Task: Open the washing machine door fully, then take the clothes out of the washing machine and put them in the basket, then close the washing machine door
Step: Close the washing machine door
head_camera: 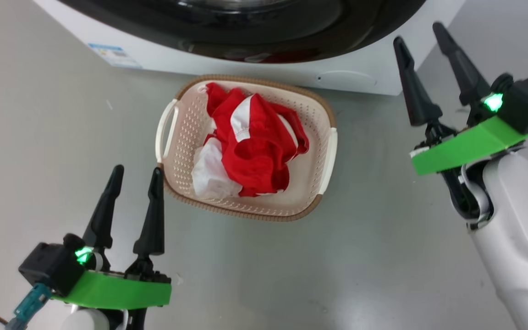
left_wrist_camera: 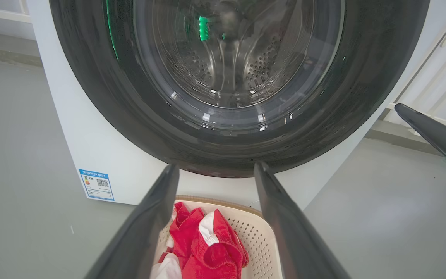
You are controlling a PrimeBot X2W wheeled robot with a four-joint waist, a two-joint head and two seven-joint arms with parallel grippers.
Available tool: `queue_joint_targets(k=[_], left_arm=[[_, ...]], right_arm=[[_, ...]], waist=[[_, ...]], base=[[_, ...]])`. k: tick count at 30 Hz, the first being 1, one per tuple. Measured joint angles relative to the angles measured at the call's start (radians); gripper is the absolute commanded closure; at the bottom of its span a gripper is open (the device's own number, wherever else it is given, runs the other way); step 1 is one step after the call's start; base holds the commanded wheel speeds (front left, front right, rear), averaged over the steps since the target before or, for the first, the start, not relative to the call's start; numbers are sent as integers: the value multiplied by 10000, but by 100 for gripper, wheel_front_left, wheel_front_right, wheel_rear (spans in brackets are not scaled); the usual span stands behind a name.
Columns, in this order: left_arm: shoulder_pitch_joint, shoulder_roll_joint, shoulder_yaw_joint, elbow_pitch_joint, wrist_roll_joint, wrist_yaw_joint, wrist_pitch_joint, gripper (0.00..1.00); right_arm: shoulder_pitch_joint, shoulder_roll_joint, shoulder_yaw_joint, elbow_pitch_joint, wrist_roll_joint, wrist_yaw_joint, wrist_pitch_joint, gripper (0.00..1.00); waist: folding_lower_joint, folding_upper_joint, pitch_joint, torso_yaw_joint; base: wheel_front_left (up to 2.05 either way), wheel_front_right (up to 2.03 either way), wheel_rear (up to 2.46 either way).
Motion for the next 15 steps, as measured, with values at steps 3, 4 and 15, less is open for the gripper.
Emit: queue_joint_targets(k=[3, 4, 15], left_arm=[[176, 0, 96, 178, 48, 0, 0, 0], [247, -2, 123, 249, 98, 0, 0, 0], [902, 6, 500, 637, 368, -31, 0, 0]], right_arm=[[445, 35, -17, -21, 0, 0, 0, 0], [620, 54, -44, -36, 2, 0, 0, 0], [3019, 364, -422, -238, 2, 0, 0, 0]], waist=[[0, 0, -262, -172], [0, 0, -355, -228], [0, 0, -1425, -839]], base=[[0, 0, 0], [0, 0, 0], [0, 0, 0]])
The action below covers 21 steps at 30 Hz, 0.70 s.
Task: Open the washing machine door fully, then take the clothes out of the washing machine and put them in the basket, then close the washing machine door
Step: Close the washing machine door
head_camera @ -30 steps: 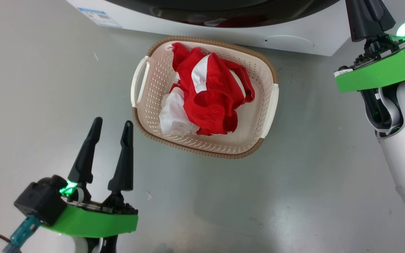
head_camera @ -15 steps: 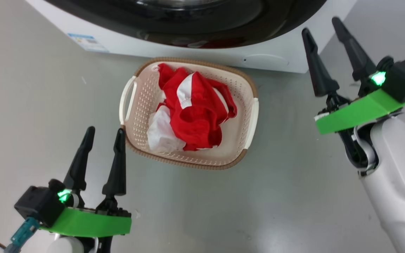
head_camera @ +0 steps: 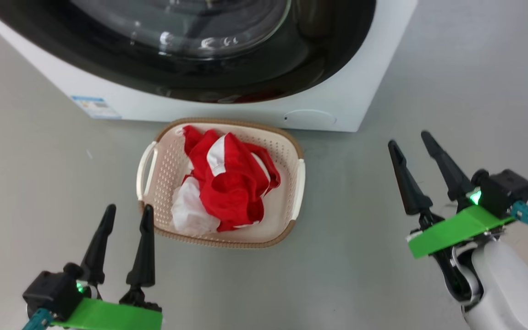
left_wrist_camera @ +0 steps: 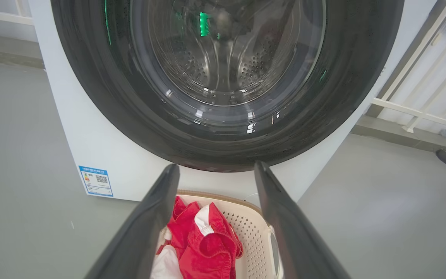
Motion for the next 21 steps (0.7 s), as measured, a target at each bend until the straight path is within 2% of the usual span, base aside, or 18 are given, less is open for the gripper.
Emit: queue_joint_targets(k=[10, 21], left_arm=[[628, 10, 188, 194, 176, -25, 0, 0], [1297, 25, 506, 326, 337, -25, 0, 0]], right_arm=[[1129, 127, -276, -17, 0, 0, 2, 0], [2127, 213, -598, -19, 0, 0, 4, 0]], waist=[[0, 0, -832, -735], [0, 1, -1693, -1237]], base=[[0, 0, 0], [0, 0, 0]])
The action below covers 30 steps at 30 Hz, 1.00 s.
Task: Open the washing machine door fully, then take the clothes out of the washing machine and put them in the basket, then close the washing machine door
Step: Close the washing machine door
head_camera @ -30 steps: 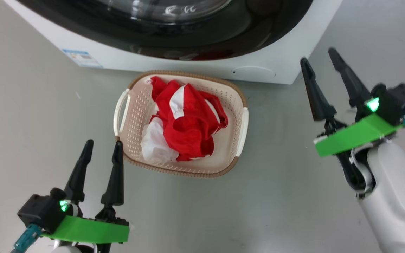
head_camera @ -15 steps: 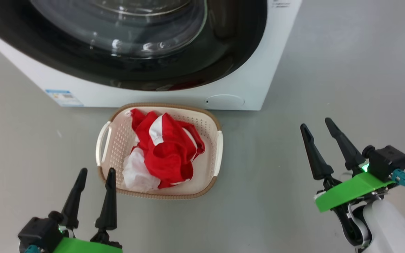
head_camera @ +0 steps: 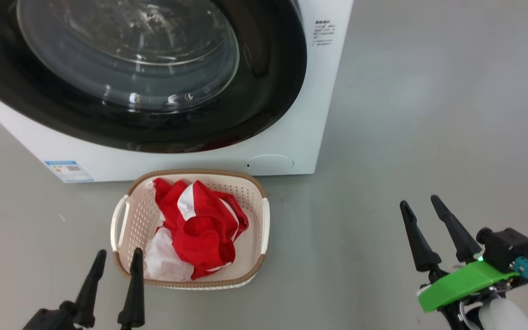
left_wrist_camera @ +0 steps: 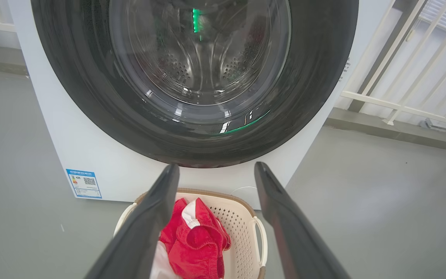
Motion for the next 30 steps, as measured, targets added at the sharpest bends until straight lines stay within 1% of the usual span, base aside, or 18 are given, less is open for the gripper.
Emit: queue_joint_targets(k=[4, 9, 22, 30], left_arm=[[201, 4, 94, 0, 19, 0, 0, 0], [346, 6, 190, 2, 368, 0, 0, 0], [913, 6, 577, 6, 418, 0, 2, 0], [1085, 6, 654, -17, 422, 0, 2, 0]], right_arm=[[421, -2, -61, 0, 0, 0, 6, 0], [840, -2, -228, 0, -2, 0, 6, 0], [1510, 42, -558, -27, -35, 0, 6, 0], [1834, 102, -662, -21, -44, 0, 8, 0]], waist=[[0, 0, -271, -162], [0, 0, -535, -363], [0, 0, -1105, -793], [0, 0, -1352, -960]], base=[[0, 0, 0], [0, 0, 0], [0, 0, 0], [0, 0, 0]])
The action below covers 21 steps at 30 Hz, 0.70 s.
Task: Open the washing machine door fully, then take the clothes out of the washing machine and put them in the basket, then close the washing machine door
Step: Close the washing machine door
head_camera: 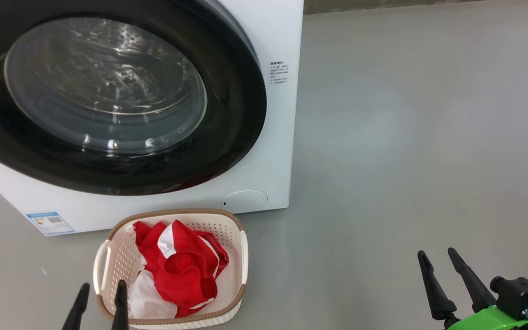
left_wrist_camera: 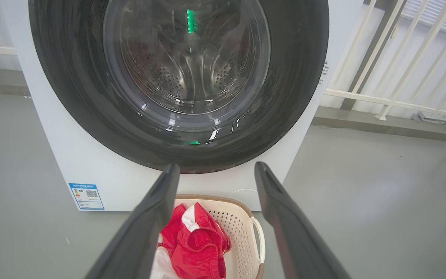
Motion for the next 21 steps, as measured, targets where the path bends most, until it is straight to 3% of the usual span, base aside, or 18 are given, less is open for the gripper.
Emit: queue_joint_targets(k=[21], left_arm=[[190, 2, 127, -4, 25, 0, 0, 0]], right_arm=[[236, 46, -265, -54, -2, 0, 0, 0]], waist=[[0, 0, -85, 58]], base=[[0, 0, 0]])
